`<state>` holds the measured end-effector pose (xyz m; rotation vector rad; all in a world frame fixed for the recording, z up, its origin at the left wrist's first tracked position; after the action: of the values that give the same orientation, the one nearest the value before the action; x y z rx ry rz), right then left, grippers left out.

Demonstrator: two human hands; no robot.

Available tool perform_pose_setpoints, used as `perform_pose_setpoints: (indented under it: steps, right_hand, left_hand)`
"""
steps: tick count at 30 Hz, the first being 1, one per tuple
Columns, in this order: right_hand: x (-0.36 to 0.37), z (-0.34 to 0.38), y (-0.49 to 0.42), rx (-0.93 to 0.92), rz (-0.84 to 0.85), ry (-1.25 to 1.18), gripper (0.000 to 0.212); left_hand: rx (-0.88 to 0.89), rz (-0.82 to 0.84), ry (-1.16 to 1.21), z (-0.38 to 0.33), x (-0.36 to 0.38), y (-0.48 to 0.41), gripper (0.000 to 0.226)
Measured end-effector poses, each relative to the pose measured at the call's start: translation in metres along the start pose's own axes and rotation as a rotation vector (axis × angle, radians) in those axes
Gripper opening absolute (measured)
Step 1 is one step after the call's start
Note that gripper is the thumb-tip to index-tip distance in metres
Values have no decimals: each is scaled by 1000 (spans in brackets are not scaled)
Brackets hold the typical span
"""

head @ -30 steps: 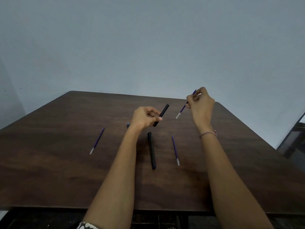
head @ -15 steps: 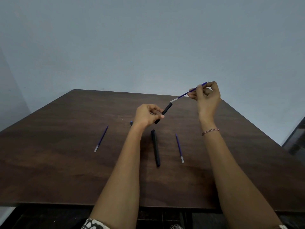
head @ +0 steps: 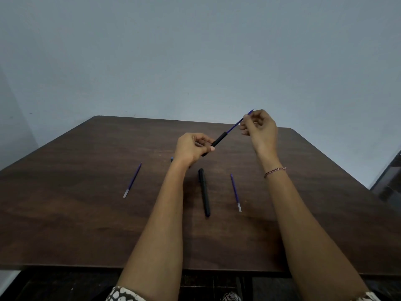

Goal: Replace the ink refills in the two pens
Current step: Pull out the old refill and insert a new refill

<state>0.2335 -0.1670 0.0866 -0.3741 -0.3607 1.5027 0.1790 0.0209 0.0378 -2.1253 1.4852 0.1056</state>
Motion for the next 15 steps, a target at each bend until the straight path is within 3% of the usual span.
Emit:
perform_pose_setpoints:
  steps: [5, 15]
  right_hand:
    - [17, -4, 5, -39, 107, 174, 11]
    - [25, -3, 10, -98, 140, 109, 7]
  left_hand:
    - [51, -32, -1, -4, -4, -1, 20]
    - [106, -54, 5, -6, -9, 0, 21]
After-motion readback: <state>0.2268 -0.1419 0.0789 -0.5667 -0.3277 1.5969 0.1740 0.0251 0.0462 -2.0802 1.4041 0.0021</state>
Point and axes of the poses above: each hand's wrist, its own y-axis away from the middle knuckle, its own x-axis out of the palm, z = x × y, the point moved 6 cm from there along -y, towards the middle knuckle, and after that the axes turned 7 degrees about x, right-handed, at the moved point
